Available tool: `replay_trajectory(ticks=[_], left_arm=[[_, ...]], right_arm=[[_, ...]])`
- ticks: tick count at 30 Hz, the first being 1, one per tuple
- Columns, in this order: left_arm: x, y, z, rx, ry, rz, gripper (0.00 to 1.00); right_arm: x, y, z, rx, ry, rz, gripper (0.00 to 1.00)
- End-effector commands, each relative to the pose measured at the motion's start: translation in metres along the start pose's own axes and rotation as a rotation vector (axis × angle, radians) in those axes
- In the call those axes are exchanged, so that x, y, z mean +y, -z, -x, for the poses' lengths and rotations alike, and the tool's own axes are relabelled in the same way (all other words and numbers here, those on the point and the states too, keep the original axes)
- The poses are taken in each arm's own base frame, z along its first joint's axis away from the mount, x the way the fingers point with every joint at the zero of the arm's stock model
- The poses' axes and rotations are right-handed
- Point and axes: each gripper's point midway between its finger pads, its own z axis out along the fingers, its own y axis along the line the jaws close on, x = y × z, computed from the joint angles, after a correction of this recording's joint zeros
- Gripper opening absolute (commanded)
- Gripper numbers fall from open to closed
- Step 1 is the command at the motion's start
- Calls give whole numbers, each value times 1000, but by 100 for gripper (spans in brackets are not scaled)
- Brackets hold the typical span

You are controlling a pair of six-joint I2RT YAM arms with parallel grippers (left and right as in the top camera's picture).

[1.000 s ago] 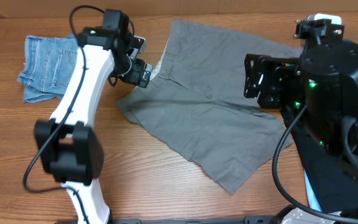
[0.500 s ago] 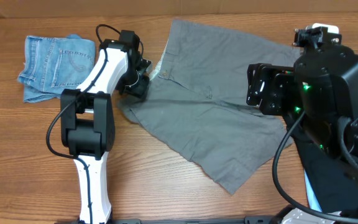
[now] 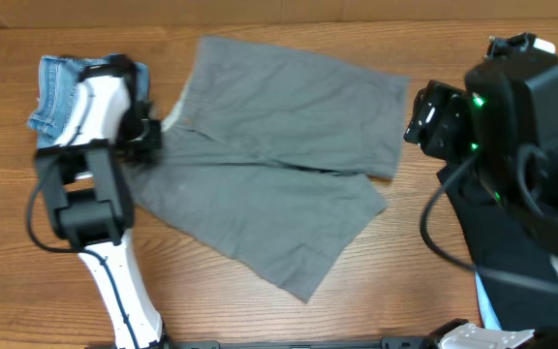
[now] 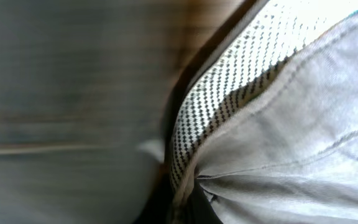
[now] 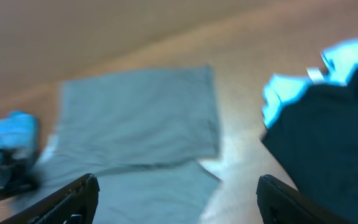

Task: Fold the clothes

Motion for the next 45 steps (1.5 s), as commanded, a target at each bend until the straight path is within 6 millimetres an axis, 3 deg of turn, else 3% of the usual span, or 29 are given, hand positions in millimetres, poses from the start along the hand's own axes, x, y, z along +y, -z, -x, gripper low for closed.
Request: replay_trajectory(ticks=[1,6,7,9,12,17,21,27,31,36,38,40,43,45], left_arm=[[-1,14,1,-36,48,-167,6],[-19,69,8,-183,-26,-287,33],[-27,91,8,-234,-50,-308,46],[-31,113,5,-281,-65,-306,54],[-38,156,-9,-362,-92,-298,58],[-43,195,-30,-430,-110,-302,61],[-43,210,-44,-441,-111,-301,61],[-44,215,-50,-446,-112,-303,61],[-45,213,-55,-424,-109,-309,61],[-45,211,-61,-397,-106,-312,60],[-45,210,-63,-390,-105,-312,60],[-45,210,-63,-387,-105,-313,60],[-45,210,-63,-388,-105,-312,60],[-44,210,-62,-393,-105,-304,62]], right_arm=[[-10,-49,-23,161,-56,-92,87],[-17,-108,-71,409,-76,-137,88],[-21,-131,-91,479,-66,-155,88],[-27,-155,-114,539,-60,-180,88],[-40,-201,-170,686,-27,-180,85],[-43,-244,-231,783,80,-44,77],[-55,-261,-260,788,81,-49,76],[-62,-287,-286,727,76,-8,75],[-58,-297,-295,695,73,53,62],[-58,-300,-289,667,101,66,6],[-74,-300,-275,639,105,-34,4],[-106,-296,-244,594,83,-214,4],[-131,-291,-212,547,35,-330,4],[-136,-291,-196,525,-3,-333,4]])
